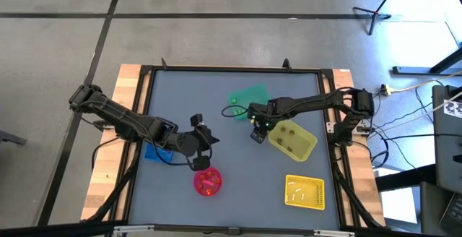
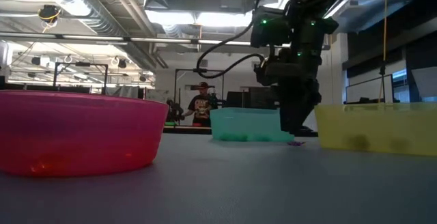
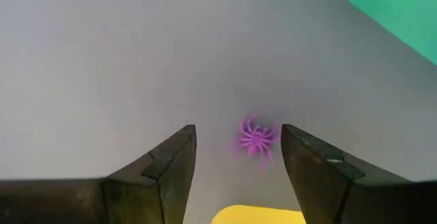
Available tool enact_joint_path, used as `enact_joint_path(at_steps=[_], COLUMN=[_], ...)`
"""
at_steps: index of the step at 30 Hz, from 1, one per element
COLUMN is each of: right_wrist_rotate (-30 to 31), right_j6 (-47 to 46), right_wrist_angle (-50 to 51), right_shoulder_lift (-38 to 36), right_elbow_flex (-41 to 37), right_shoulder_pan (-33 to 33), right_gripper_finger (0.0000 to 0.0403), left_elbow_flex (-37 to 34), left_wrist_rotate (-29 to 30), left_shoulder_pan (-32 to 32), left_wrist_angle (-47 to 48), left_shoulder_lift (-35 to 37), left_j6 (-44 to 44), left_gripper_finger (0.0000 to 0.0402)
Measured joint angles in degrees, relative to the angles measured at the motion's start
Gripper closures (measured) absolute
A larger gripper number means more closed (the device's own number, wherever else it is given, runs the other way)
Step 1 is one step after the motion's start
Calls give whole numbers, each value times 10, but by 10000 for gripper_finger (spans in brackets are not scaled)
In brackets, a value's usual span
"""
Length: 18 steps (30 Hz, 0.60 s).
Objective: Sort Halloween decoration
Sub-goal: Put the violet spider toy into the blue bin
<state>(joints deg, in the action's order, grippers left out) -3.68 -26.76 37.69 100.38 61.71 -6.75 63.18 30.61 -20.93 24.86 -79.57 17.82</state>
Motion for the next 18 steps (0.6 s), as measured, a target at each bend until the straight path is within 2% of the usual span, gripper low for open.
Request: enact_joint_path(at_steps=[18], right_wrist_rotate=[11], right_j6=[1], right_wrist_angle=[0], right_shoulder_lift=[0], right_elbow_flex=[0], right_shoulder_pan=[0], right_gripper_finger=[189], left_elbow_flex=[0], left_wrist_rotate=[0], left_shoulder_pan=[0], left_wrist_angle=[0], left_shoulder_lift=[0], left_j6=[0], left_gripper_finger=[400])
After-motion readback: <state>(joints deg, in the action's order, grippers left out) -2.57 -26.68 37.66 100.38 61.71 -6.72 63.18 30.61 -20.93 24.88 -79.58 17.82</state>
